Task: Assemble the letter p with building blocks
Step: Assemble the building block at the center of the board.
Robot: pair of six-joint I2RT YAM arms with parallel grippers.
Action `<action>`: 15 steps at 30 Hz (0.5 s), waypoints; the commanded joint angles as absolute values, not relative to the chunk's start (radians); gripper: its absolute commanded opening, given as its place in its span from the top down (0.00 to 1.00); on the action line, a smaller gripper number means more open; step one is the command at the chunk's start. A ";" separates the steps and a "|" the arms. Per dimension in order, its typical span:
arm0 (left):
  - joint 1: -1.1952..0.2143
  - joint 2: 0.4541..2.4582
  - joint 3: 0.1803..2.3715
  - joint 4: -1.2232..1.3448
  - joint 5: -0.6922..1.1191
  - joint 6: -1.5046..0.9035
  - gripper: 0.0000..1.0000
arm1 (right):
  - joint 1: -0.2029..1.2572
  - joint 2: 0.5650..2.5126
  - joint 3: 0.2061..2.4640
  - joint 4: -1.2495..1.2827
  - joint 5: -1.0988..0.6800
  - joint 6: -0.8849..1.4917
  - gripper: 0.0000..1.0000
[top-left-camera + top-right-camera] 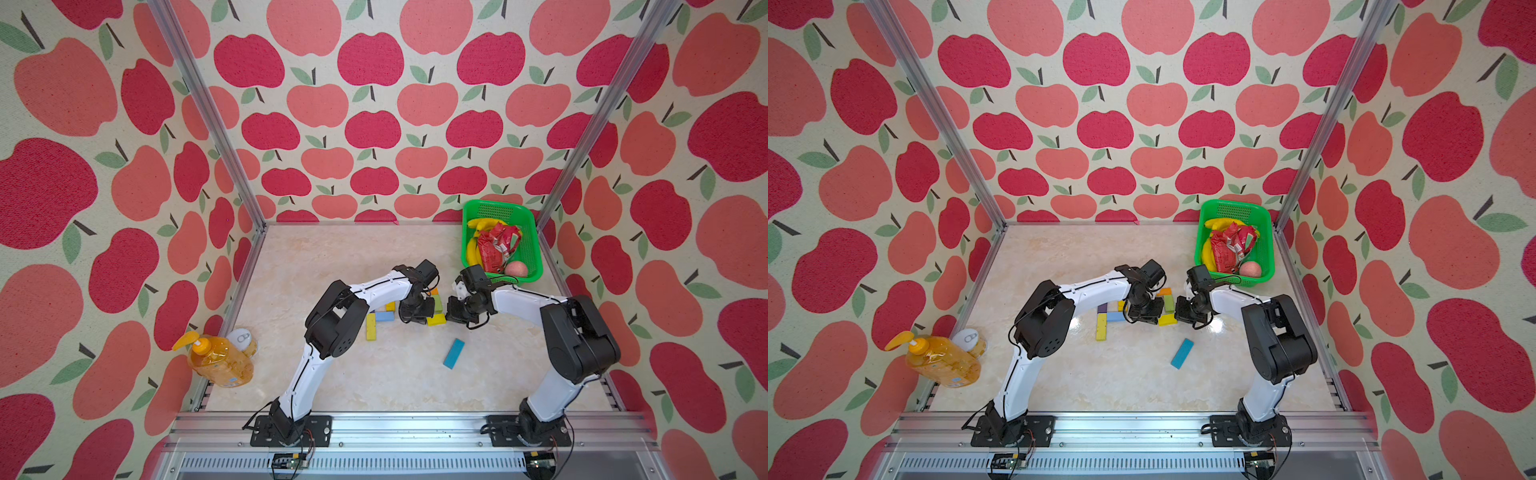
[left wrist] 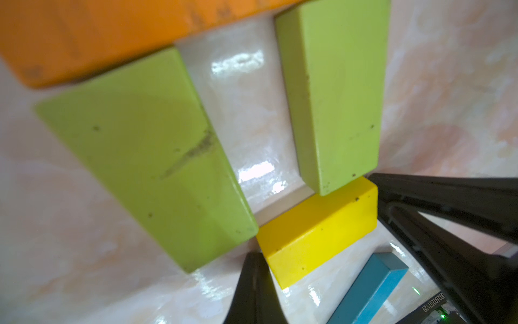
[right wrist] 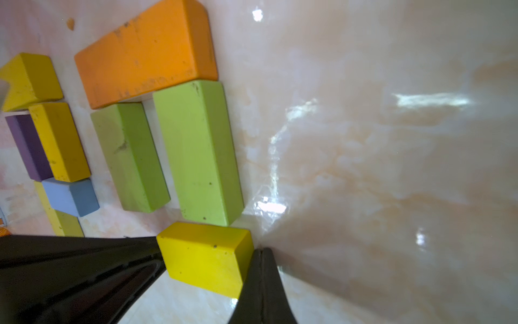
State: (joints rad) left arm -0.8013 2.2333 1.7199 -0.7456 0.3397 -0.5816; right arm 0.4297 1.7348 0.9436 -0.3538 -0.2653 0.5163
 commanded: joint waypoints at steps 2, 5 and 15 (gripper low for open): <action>-0.800 2.281 1.733 -0.747 0.350 -0.575 1.00 | 0.428 1.794 0.925 -0.411 -0.233 0.497 1.00; -0.799 2.283 1.736 -0.749 0.350 -0.578 1.00 | 0.426 1.802 0.931 -0.414 -0.233 0.495 1.00; -0.792 2.292 1.747 -0.749 0.353 -0.580 1.00 | 0.425 1.806 0.932 -0.417 -0.233 0.496 1.00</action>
State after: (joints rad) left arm -0.7940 2.2425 1.7332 -0.7582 0.3569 -0.5846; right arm 0.4278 1.7424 0.9520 -0.3588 -0.2653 0.5159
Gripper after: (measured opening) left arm 0.044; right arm 0.041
